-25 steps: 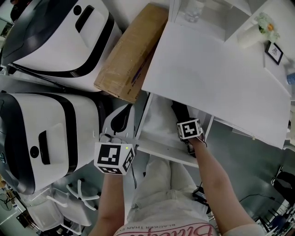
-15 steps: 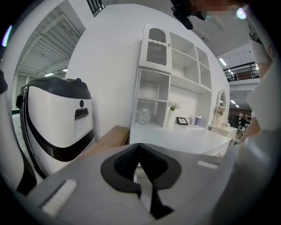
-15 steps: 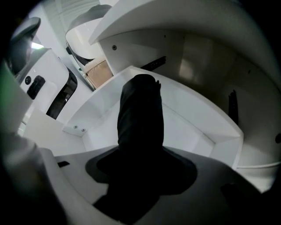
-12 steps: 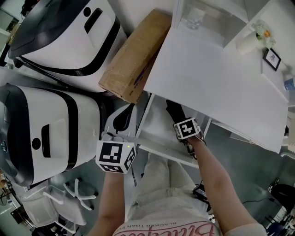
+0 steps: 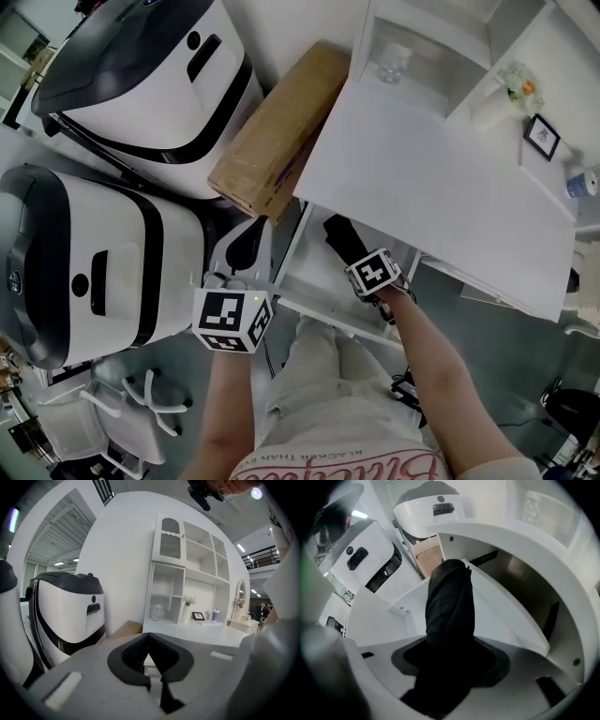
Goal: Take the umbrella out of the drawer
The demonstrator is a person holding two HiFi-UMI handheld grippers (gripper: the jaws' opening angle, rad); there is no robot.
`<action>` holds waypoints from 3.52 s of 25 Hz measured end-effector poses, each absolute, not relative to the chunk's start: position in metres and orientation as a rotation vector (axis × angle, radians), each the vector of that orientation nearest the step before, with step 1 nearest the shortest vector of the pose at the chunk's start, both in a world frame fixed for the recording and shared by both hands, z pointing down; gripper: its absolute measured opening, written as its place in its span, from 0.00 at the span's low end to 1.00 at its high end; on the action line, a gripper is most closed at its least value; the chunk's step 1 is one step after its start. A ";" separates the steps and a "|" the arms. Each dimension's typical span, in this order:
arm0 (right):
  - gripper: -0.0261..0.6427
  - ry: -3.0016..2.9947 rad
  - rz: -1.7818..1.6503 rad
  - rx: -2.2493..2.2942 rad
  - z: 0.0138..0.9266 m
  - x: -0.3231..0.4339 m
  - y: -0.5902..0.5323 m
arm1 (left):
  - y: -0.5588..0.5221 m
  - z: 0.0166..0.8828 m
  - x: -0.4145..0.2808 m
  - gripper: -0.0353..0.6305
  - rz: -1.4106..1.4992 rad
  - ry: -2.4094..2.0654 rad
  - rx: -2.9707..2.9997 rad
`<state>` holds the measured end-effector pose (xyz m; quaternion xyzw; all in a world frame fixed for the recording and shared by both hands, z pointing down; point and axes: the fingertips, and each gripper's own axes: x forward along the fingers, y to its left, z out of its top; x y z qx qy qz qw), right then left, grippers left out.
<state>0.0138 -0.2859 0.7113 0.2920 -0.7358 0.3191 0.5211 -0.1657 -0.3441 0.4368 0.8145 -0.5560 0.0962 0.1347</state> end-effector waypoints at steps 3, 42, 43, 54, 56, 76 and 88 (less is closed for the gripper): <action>0.43 -1.786 0.727 0.658 0.699 0.011 -0.279 | -0.341 0.430 -0.164 0.07 0.266 -1.625 2.361; 0.43 -2.157 0.449 1.032 0.470 0.062 -0.307 | -0.315 0.307 -0.099 0.07 0.106 -1.638 2.668; 0.43 -2.165 0.435 1.049 0.463 0.065 -0.307 | -0.315 0.304 -0.098 0.07 0.100 -1.637 2.674; 0.43 -2.233 0.319 1.267 0.394 0.099 -0.308 | -0.319 0.292 -0.084 0.07 0.042 -1.610 2.706; 0.43 -2.240 0.297 1.300 0.386 0.103 -0.308 | -0.319 0.289 -0.081 0.07 0.037 -1.601 2.720; 0.43 -2.309 -0.041 1.772 0.259 0.144 -0.294 | -0.328 0.239 -0.080 0.07 -0.096 -1.671 2.808; 0.43 -2.312 -0.137 1.924 0.222 0.157 -0.284 | -0.331 0.217 -0.080 0.07 -0.129 -1.675 2.870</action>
